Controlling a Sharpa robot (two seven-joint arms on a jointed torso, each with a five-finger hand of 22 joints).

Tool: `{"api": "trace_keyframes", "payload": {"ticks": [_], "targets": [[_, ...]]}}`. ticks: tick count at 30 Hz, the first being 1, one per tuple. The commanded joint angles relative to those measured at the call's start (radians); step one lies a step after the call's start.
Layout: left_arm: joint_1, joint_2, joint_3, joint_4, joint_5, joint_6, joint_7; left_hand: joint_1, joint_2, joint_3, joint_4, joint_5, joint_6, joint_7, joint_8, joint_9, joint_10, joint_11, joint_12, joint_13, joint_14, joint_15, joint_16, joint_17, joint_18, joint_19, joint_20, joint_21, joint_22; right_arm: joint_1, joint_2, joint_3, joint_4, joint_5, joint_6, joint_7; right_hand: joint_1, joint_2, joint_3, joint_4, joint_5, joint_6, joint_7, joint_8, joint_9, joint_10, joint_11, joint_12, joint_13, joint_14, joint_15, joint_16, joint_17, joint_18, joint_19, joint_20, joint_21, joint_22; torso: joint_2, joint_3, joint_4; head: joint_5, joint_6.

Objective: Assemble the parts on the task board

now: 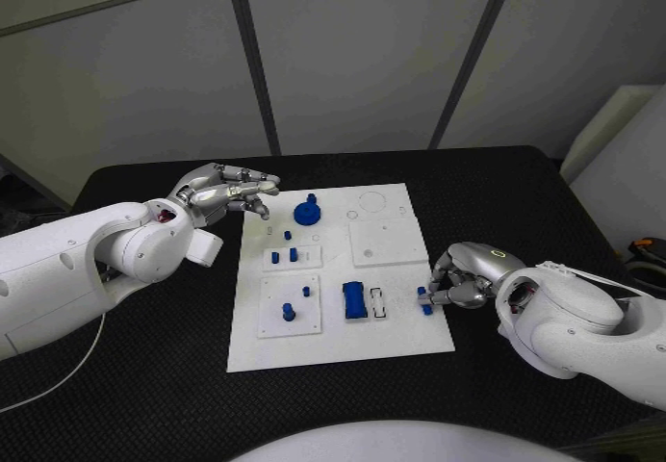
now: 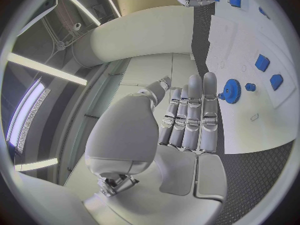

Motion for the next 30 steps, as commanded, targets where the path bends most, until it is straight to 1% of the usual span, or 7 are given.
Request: {"api": "trace_keyframes", "payload": {"ticks": [1, 7, 13, 19, 21, 24, 30], "targets": [[0.001, 0.0, 0.001, 0.001, 0.002, 0.011, 0.011, -0.006, 0.004, -0.005, 0.0, -0.004, -0.004, -0.003, 0.006, 0.001, -0.005, 0.001, 0.006, 0.0, -0.001, 0.006, -0.005, -0.001, -0.002, 0.006, -0.001, -0.004, -0.001, 0.0, 0.008, 0.0, -0.004, -0.019, 0.041, -0.009, -0.007, 0.001, -0.005, -0.002, -0.005, 0.007, 0.0, -0.007, 0.001, -0.004, 0.001, -0.002, -0.087, 0.105, -0.004, -0.001, 0.253, -0.003, 0.0, 0.0, -0.004, -0.001, 0.0, -0.0001, -0.0004, 0.002, -0.001], [0.0, 0.001, 0.001, 0.001, 0.002, 0.013, 0.009, -0.006, 0.004, -0.005, 0.0, -0.004, -0.004, -0.003, 0.006, 0.001, -0.005, 0.001, 0.006, 0.0, -0.001, 0.006, -0.005, -0.001, -0.002, 0.006, -0.001, -0.004, -0.001, 0.0, 0.026, 0.0, -0.016, -0.019, 0.062, -0.006, 0.021, 0.009, 0.005, -0.013, 0.005, 0.012, -0.005, -0.009, 0.005, -0.004, -0.002, -0.002, -0.085, 0.105, -0.006, -0.001, 0.254, -0.004, 0.0, -0.001, -0.004, 0.0, 0.0, -0.0004, -0.0002, 0.001, -0.003], [0.0, 0.0, 0.001, 0.001, 0.002, 0.014, 0.007, -0.006, 0.004, -0.005, 0.0, -0.004, -0.004, -0.003, 0.006, 0.001, -0.005, 0.001, 0.006, 0.0, -0.001, 0.006, -0.005, -0.001, -0.002, 0.006, -0.001, -0.004, -0.001, -0.004, 0.047, -0.001, -0.029, -0.043, 0.107, -0.013, 0.071, 0.014, 0.015, -0.029, -0.013, 0.015, -0.006, -0.015, 0.008, -0.006, -0.003, -0.005, -0.086, 0.106, -0.008, -0.001, 0.254, -0.003, -0.001, -0.003, -0.006, -0.001, 0.001, -0.0004, 0.0007, 0.004, -0.009], [0.0, -0.002, 0.001, 0.001, 0.002, 0.015, 0.005, -0.006, 0.004, -0.005, 0.0, -0.004, -0.005, -0.003, 0.006, 0.001, -0.006, 0.001, 0.006, 0.0, -0.001, 0.006, -0.005, -0.001, -0.002, 0.007, -0.001, -0.005, -0.002, -0.014, 0.061, -0.001, -0.035, -0.098, 0.153, -0.027, 0.128, 0.017, 0.028, -0.055, -0.018, 0.017, -0.007, -0.021, 0.011, -0.008, -0.005, -0.01, -0.088, 0.105, -0.01, -0.001, 0.254, -0.003, -0.002, -0.005, -0.008, -0.001, 0.0, -0.002, 0.0022, 0.006, -0.012], [0.0, -0.002, 0.001, 0.001, 0.002, 0.015, 0.004, -0.005, 0.004, -0.005, 0.0, -0.004, -0.005, -0.003, 0.006, 0.001, -0.006, 0.001, 0.006, 0.0, -0.001, 0.006, -0.005, -0.001, -0.002, 0.007, -0.001, -0.005, -0.002, -0.016, 0.066, -0.001, -0.035, -0.115, 0.163, -0.03, 0.157, 0.022, 0.042, -0.069, -0.065, 0.019, -0.007, -0.024, 0.012, -0.009, -0.005, -0.011, -0.088, 0.105, -0.01, -0.001, 0.254, -0.003, -0.002, -0.006, -0.008, -0.001, -0.001, -0.0016, 0.0026, 0.009, -0.013], [0.0, -0.003, 0.001, 0.002, 0.002, 0.015, 0.002, -0.004, 0.005, -0.005, -0.001, -0.003, -0.006, -0.003, 0.006, 0.001, -0.007, 0.001, 0.006, 0.0, -0.002, 0.006, -0.005, -0.002, -0.002, 0.007, -0.001, -0.005, -0.002, -0.017, 0.072, -0.001, -0.035, -0.132, 0.17, -0.034, 0.181, 0.023, 0.059, -0.079, -0.089, 0.02, -0.007, -0.029, 0.012, -0.011, -0.005, -0.013, -0.088, 0.105, -0.01, -0.001, 0.253, -0.004, -0.001, -0.006, -0.008, 0.0, -0.001, -0.0009, 0.0022, 0.011, -0.014], [-0.001, -0.006, 0.001, 0.003, 0.002, 0.015, -0.001, -0.004, 0.005, -0.005, -0.001, -0.003, -0.006, -0.003, 0.006, 0.001, -0.007, 0.001, 0.006, 0.0, -0.002, 0.006, -0.005, -0.002, -0.002, 0.007, -0.001, -0.005, -0.002, -0.018, 0.079, -0.001, -0.03, -0.158, 0.167, -0.043, 0.209, 0.021, 0.089, -0.09, -0.069, 0.023, -0.007, -0.036, 0.012, -0.013, -0.006, -0.018, -0.09, 0.105, -0.01, -0.001, 0.254, -0.004, 0.0, -0.006, -0.008, 0.002, 0.0, -0.0012, 0.0002, 0.015, -0.014]]}}
